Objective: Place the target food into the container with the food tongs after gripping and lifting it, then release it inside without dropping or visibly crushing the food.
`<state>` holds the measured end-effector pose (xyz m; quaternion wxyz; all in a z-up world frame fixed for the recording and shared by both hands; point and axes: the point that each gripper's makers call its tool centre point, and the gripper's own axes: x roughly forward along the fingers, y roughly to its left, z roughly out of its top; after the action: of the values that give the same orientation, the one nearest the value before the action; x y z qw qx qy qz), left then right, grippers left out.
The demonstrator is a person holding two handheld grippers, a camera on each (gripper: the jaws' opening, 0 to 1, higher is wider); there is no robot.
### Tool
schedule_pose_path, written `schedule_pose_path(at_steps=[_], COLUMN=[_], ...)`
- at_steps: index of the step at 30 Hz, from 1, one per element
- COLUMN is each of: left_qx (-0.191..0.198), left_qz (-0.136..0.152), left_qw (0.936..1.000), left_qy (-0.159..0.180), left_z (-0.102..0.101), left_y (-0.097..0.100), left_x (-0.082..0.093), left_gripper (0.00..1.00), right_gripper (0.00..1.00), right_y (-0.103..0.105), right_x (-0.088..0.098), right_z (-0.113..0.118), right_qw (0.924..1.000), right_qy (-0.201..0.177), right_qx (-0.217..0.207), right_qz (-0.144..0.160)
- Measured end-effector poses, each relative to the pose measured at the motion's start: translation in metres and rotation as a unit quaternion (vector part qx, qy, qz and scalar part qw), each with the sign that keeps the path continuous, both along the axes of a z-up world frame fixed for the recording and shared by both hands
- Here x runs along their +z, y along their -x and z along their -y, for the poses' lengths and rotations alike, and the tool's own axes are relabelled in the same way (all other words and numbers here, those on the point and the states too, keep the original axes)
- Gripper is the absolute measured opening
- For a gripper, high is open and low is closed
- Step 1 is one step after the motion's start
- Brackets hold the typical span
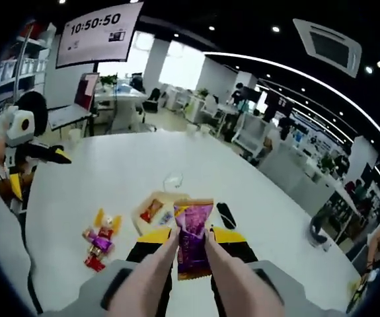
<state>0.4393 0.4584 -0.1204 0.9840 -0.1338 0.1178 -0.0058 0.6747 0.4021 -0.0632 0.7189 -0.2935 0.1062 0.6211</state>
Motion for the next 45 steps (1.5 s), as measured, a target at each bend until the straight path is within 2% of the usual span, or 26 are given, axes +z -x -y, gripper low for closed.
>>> schedule_pose_path(at_steps=[1, 3, 7, 9, 10, 11, 13, 14, 19, 20, 21, 22, 23, 27, 30, 34, 36, 38, 42, 44, 45], left_qx=[-0.007, -0.013, -0.010, 0.001, 0.001, -0.005, -0.007, 0.002, 0.014, 0.013, 0.007, 0.001, 0.003, 0.024, 0.026, 0.014, 0.024, 0.028, 0.028, 0.019, 0.023], left_qz=[-0.009, -0.004, -0.003, 0.010, 0.010, -0.005, -0.008, 0.006, 0.006, 0.005, -0.005, -0.013, 0.001, 0.009, 0.008, -0.013, 0.001, 0.001, -0.009, -0.019, -0.010], left_qw=[0.9999, 0.9999, 0.9999, 0.9999, 0.9999, 1.0000, 0.9999, 0.9998, 0.9999, 0.9999, 1.0000, 0.9999, 0.9998, 0.9996, 0.9996, 0.9997, 0.9995, 0.9995, 0.9996, 0.9996, 0.9995], left_qy=[0.002, -0.006, -0.011, -0.009, -0.006, -0.002, -0.008, -0.019, -0.007, -0.005, -0.002, -0.006, -0.022, -0.008, -0.007, -0.015, -0.018, -0.012, 0.005, -0.008, -0.016], left_z=[0.004, 0.010, 0.011, 0.009, 0.008, 0.011, 0.011, 0.008, 0.002, 0.002, 0.003, 0.004, 0.002, -0.006, -0.007, -0.004, -0.007, -0.007, -0.008, -0.004, -0.005], left_y=[0.000, 0.002, 0.007, 0.010, 0.010, 0.012, 0.014, 0.018, 0.018, 0.016, 0.015, 0.016, 0.017, 0.022, 0.020, 0.019, 0.023, 0.024, 0.024, 0.027, 0.030], left_x=[-0.001, 0.004, 0.004, 0.004, 0.002, -0.002, 0.000, 0.007, 0.002, 0.001, -0.001, 0.002, 0.010, 0.017, 0.014, 0.008, 0.015, 0.015, 0.000, 0.001, 0.006], left_gripper=[0.99, 0.99, 0.99, 0.99, 0.99, 0.99, 0.99, 0.99, 0.99, 0.99, 0.99, 0.99, 0.99, 0.99, 0.99, 0.99, 0.99, 0.99, 0.99, 0.99, 0.99], right_gripper=[0.20, 0.20, 0.20, 0.20, 0.20, 0.20, 0.20, 0.20, 0.20, 0.20, 0.20, 0.20, 0.20, 0.20, 0.20, 0.20, 0.20, 0.20, 0.20, 0.20, 0.20], right_y=[-0.003, -0.006, -0.014, -0.016, -0.019, -0.021, -0.020, -0.017, -0.023, -0.025, -0.026, -0.023, -0.024, -0.018, -0.018, -0.018, -0.018, -0.017, -0.014, -0.014, -0.014], right_x=[0.000, 0.001, 0.003, 0.008, 0.010, 0.009, 0.010, 0.014, 0.021, 0.022, 0.022, 0.022, 0.020, 0.018, 0.020, 0.020, 0.017, 0.020, 0.024, 0.024, 0.023], right_z=[0.000, -0.004, -0.011, -0.019, -0.021, -0.025, -0.028, -0.036, -0.051, -0.053, -0.053, -0.057, -0.063, -0.073, -0.079, -0.085, -0.092, -0.097, -0.108, -0.110, -0.115], right_qw=[0.9999, 0.9999, 0.9997, 0.9996, 0.9997, 1.0000, 1.0000, 1.0000, 0.9997, 0.9998, 0.9999, 0.9997, 0.9998, 0.9996, 0.9994, 0.9995, 0.9995, 0.9994, 0.9991, 0.9990, 0.9991], right_qy=[0.007, 0.011, 0.015, 0.011, 0.007, 0.000, -0.006, -0.002, -0.007, -0.008, -0.014, -0.019, -0.013, -0.006, -0.008, -0.014, -0.008, -0.010, -0.022, -0.024, -0.019], right_qx=[-0.001, 0.005, 0.009, 0.012, 0.007, -0.003, -0.003, 0.007, 0.018, 0.015, 0.004, 0.008, 0.012, 0.027, 0.032, 0.026, 0.030, 0.034, 0.030, 0.030, 0.034], right_qz=[0.011, 0.007, 0.014, 0.024, 0.020, 0.001, -0.008, -0.001, 0.017, 0.014, -0.001, -0.015, -0.009, 0.000, 0.007, -0.012, -0.009, -0.006, -0.018, -0.023, -0.018])
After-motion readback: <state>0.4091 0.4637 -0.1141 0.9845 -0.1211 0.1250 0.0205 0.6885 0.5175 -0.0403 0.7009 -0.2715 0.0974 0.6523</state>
